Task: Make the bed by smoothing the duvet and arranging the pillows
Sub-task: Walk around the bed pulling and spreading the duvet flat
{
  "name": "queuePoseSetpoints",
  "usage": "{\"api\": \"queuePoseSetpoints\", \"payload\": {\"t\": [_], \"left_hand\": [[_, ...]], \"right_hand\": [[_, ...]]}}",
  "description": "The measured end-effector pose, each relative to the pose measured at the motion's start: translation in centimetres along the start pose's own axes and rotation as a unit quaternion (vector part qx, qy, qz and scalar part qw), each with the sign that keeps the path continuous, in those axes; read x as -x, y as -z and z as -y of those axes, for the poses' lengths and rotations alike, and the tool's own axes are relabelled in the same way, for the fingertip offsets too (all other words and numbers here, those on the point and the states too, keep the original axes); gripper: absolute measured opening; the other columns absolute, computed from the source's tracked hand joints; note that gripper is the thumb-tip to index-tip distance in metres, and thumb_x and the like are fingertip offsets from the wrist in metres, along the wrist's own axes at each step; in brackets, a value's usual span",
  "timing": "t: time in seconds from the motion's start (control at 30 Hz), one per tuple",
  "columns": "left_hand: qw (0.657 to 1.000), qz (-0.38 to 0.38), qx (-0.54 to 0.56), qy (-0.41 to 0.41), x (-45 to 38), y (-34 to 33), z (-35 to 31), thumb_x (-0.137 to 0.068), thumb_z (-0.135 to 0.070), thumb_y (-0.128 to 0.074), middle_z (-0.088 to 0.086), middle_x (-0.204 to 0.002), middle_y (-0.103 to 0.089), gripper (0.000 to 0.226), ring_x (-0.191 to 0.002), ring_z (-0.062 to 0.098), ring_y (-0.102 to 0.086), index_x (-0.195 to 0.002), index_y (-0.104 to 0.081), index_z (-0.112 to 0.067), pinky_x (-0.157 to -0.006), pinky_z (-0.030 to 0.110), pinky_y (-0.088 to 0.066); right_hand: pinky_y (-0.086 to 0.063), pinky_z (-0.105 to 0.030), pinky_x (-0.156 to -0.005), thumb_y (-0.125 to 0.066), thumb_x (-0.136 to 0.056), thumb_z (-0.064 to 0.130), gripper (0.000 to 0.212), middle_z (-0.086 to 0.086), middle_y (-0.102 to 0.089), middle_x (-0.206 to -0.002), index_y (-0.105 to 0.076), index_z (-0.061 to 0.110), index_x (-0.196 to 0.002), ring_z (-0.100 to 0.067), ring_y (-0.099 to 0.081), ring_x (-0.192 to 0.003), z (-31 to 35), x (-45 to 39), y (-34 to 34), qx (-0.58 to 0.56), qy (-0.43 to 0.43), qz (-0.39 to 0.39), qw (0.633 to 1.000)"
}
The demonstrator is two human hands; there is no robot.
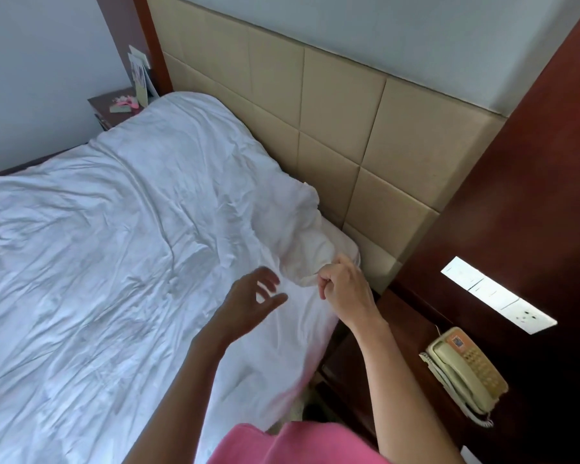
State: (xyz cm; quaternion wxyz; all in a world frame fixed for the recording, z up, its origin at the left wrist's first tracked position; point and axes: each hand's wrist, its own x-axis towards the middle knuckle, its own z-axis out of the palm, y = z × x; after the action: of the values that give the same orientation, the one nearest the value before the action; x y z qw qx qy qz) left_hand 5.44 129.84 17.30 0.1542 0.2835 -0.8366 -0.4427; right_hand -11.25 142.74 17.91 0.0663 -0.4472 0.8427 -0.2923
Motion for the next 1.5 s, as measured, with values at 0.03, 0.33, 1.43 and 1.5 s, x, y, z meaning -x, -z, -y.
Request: {"api": "queuePoseSetpoints", "payload": {"t": [0.03, 0.33, 1.43, 1.5], "left_hand": [[0.997, -0.057, -0.024, -0.038, -0.3, 0.0, -0.5, -0.078, -0.024, -0.081, -0.005, -0.102, -0.061, 0.038, -0.086, 0.008, -0.061, -0.108, -0.058, -0.022, -0.075, 0.024, -0.048], [0.875, -0.076, -0.474, -0.068, -6.5, 0.4, -1.0, -0.069, -0.025, -0.083, 0.008, -0.150, -0.040, 0.100, -0.140, 0.032, -0.034, -0.153, -0.028, -0.031, -0.105, 0.052, -0.033], [0.982, 0.050, 0.180, 0.028, -7.0, -10.4, -8.5, -0.093, -0.016, -0.062, -0.001, -0.134, -0.056, 0.043, -0.120, 0.015, -0.058, -0.134, -0.050, -0.019, -0.100, 0.037, -0.052], [0.995, 0.035, 0.090, 0.027, -7.9, -11.3, -7.8, -0.094, -0.016, -0.058, -0.001, -0.141, -0.051, 0.045, -0.125, 0.021, -0.053, -0.138, -0.049, -0.021, -0.104, 0.040, -0.048]], "right_hand": [[-0.044, -0.031, -0.063, -0.051, -0.072, -0.014, 0.029, -0.006, -0.056, -0.078, -0.062, 0.006, -0.055, -0.020, -0.055, -0.076, -0.2, 0.1, -0.2, -0.005, -0.001, 0.001, 1.000], [-0.051, -0.039, -0.065, -0.048, -0.079, -0.014, 0.033, -0.002, -0.055, -0.073, -0.060, 0.009, -0.059, -0.015, -0.054, -0.071, -0.8, 0.2, 0.8, -0.046, 0.022, -0.001, 0.999], [-0.056, -0.029, -0.083, -0.054, -0.099, 0.012, 0.023, -0.007, -0.073, -0.100, -0.069, 0.002, -0.113, -0.015, -0.070, -0.094, -4.8, -0.9, 1.8, -0.397, -0.251, -0.198, 0.860], [-0.057, -0.028, -0.088, -0.052, -0.100, 0.011, 0.024, -0.005, -0.073, -0.102, -0.068, 0.002, -0.116, -0.010, -0.069, -0.095, -5.8, -1.0, 2.8, -0.377, -0.243, -0.213, 0.868]]}}
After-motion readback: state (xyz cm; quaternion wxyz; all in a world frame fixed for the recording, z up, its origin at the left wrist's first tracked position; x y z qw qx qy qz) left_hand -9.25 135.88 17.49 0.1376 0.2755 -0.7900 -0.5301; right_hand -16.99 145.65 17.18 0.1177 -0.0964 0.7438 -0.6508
